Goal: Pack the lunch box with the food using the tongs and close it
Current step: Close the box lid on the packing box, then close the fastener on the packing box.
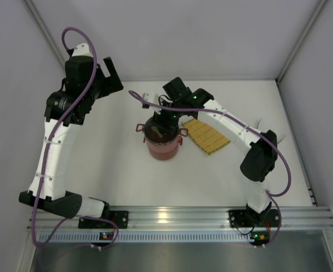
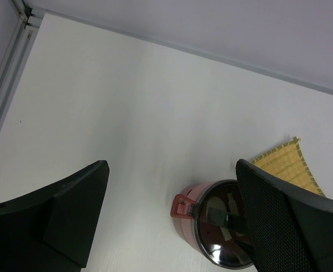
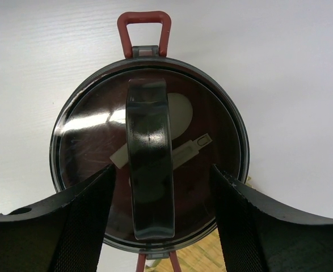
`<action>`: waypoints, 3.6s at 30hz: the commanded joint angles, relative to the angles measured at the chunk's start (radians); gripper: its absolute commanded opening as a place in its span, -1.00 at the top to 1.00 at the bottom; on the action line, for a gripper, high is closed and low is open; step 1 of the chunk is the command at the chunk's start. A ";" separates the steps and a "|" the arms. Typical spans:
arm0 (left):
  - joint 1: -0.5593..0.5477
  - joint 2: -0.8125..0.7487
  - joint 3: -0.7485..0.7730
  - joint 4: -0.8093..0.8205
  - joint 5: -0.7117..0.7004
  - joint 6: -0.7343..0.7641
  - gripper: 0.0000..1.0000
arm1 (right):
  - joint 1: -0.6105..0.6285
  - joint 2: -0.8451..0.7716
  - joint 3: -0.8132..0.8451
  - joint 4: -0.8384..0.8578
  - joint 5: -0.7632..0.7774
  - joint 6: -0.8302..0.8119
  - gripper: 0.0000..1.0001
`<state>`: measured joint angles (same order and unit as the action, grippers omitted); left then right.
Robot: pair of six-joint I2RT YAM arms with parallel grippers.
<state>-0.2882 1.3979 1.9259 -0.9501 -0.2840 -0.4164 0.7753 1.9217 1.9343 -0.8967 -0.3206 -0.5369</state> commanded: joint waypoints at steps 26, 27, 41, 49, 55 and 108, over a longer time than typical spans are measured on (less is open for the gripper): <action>0.017 -0.106 -0.347 0.105 0.052 -0.117 -0.97 | -0.142 -0.481 -0.340 0.358 0.292 0.630 -0.99; 0.021 -0.112 -0.376 0.131 0.063 -0.134 -0.96 | -0.149 -0.503 -0.418 0.367 0.299 0.675 -0.99; 0.049 -0.132 -0.699 0.287 0.141 -0.232 -0.60 | -0.154 -0.630 -0.712 0.459 0.502 0.971 0.80; 0.049 -0.077 -0.697 0.320 0.177 -0.240 -0.27 | -0.128 -0.627 -0.749 0.487 0.474 1.031 1.00; 0.049 -0.059 -0.693 0.344 0.212 -0.243 -0.15 | -0.090 -0.590 -0.698 0.473 0.474 1.039 1.00; -0.075 0.042 -0.748 0.424 0.217 -0.260 0.60 | 0.012 -0.397 -0.712 0.538 0.551 1.121 1.00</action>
<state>-0.3576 1.4322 1.1782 -0.5751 -0.0544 -0.6643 0.7708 1.5063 1.1988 -0.4095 0.2256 0.5732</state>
